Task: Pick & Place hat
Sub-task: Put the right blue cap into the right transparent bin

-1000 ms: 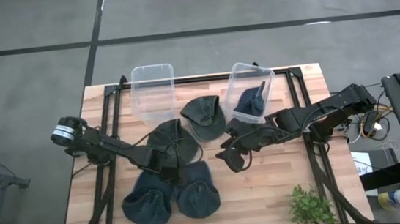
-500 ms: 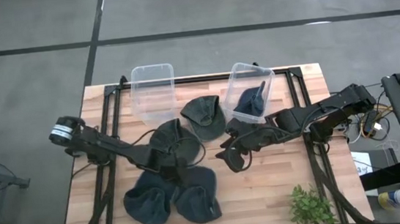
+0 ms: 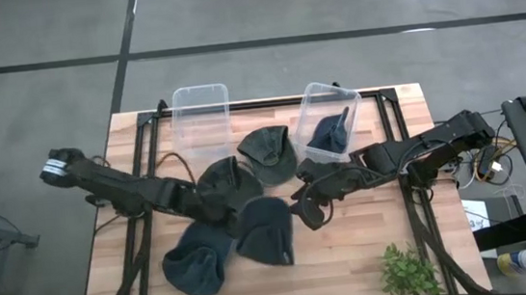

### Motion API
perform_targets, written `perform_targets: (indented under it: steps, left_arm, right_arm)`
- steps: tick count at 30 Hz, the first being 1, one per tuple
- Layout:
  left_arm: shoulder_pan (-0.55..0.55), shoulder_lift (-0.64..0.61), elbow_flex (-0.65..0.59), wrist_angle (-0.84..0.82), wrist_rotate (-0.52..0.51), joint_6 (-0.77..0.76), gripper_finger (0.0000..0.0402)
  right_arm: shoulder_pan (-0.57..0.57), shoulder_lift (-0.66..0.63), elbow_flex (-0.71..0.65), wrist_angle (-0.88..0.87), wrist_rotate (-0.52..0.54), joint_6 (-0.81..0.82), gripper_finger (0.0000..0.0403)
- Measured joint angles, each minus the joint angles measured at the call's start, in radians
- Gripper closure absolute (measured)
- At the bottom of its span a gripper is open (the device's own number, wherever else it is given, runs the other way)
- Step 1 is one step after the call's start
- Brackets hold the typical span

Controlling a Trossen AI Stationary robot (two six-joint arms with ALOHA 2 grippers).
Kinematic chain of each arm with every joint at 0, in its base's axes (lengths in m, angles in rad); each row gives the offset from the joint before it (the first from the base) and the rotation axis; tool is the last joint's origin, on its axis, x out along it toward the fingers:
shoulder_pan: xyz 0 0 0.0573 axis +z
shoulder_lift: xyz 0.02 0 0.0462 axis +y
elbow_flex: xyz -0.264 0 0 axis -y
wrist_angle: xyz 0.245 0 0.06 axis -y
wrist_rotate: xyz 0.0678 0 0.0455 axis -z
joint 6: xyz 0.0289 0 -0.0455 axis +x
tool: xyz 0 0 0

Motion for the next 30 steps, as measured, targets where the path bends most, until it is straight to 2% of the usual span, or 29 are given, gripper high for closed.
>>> perform_targets:
  steps: [12,19,30]
  left_arm:
    - [0.000,-0.182,0.026,0.000,-0.207,0.078,0.0397]
    - [0.000,-0.204,0.030,0.002,-0.216,0.088,0.0397]
    - [0.021,-0.201,0.032,0.051,-0.241,0.095,0.0397]
  right_arm:
    - [0.000,-0.071,0.019,-0.001,0.012,0.027,0.0172]
    - [-0.002,-0.078,0.019,0.008,0.109,0.082,0.0172]
    - [-0.002,-0.006,0.019,0.043,0.122,0.124,0.0173]
